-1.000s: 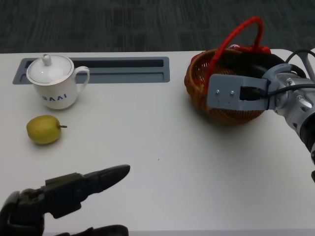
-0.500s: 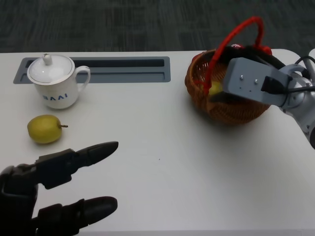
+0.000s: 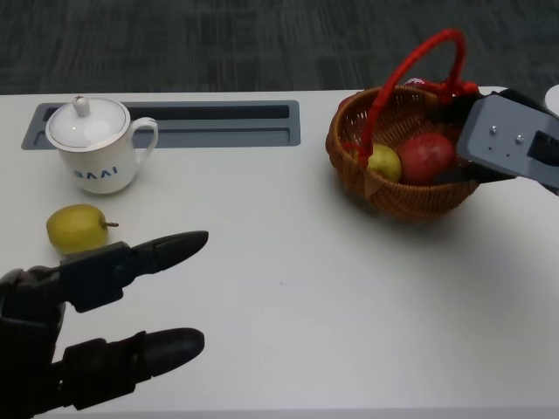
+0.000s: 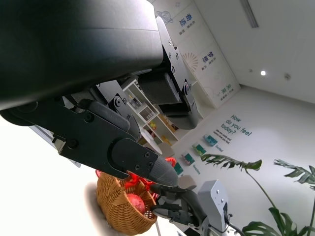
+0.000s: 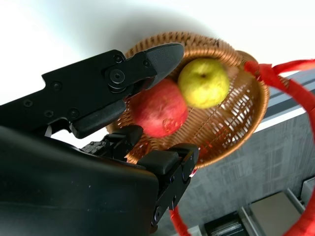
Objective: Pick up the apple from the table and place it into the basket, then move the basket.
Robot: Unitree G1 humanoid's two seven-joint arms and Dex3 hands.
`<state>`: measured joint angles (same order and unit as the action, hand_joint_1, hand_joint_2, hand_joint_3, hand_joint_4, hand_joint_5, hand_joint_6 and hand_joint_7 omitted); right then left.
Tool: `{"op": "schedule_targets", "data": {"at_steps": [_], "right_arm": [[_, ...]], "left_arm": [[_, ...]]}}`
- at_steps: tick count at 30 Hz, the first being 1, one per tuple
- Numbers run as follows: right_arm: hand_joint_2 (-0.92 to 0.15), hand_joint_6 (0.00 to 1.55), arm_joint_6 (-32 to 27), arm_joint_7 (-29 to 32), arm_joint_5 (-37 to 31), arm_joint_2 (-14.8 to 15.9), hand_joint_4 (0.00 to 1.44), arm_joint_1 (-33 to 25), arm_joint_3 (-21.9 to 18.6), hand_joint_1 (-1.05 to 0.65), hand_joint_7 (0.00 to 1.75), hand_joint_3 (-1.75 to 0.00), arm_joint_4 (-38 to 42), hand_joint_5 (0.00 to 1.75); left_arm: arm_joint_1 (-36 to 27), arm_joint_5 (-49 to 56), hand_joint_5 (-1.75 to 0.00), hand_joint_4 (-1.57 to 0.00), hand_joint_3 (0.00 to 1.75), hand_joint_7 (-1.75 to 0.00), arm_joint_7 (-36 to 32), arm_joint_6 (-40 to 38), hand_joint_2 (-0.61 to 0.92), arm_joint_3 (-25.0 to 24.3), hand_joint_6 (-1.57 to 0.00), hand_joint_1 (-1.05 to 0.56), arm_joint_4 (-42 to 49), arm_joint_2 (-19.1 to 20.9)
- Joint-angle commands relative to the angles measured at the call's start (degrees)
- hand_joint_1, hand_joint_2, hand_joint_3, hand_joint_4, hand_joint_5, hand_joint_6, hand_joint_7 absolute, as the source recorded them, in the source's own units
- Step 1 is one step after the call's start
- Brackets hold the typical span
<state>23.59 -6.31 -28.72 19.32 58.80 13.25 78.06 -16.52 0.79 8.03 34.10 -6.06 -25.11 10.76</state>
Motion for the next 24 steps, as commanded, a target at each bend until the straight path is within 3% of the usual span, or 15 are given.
{"op": "schedule_targets", "data": {"at_steps": [1,9,13,20,24], "right_arm": [[-0.83,0.50,3.06,1.66,0.11,2.95,0.52,-2.27,0.13,-0.88,0.00,-0.01,-0.87,0.02],[-0.85,0.48,18.82,3.86,5.11,6.32,0.47,-11.13,-3.58,-0.82,0.00,0.00,-3.63,0.00],[-0.84,0.45,28.21,1.63,9.64,6.37,0.46,-16.59,-6.48,-0.77,0.00,0.00,-5.45,0.00],[-0.81,0.56,45.78,-1.81,17.04,2.24,0.59,-25.94,-9.19,-0.63,0.03,0.00,-10.21,0.04],[-0.82,0.63,51.21,-5.85,21.60,-1.55,0.67,-29.28,-8.21,-0.58,0.03,0.00,-13.02,0.03]], "left_arm": [[0.44,-1.49,0.00,-0.95,0.00,0.00,0.72,0.17,0.83,-0.52,-0.86,-0.51,0.93,0.83],[0.75,-3.80,0.00,-0.93,0.00,0.00,1.68,0.37,0.83,-2.06,-0.84,-0.51,2.27,1.77],[1.28,-5.74,0.00,-0.93,0.00,0.00,2.77,1.11,0.83,-2.95,-0.84,-0.51,4.19,2.52],[2.01,-7.09,0.00,-0.93,0.00,0.00,4.16,2.16,0.84,-3.85,-0.83,-0.50,6.29,3.12],[2.28,-7.74,0.00,-0.93,0.00,0.00,4.74,2.06,0.83,-3.80,-0.83,-0.49,6.55,3.26]]}}
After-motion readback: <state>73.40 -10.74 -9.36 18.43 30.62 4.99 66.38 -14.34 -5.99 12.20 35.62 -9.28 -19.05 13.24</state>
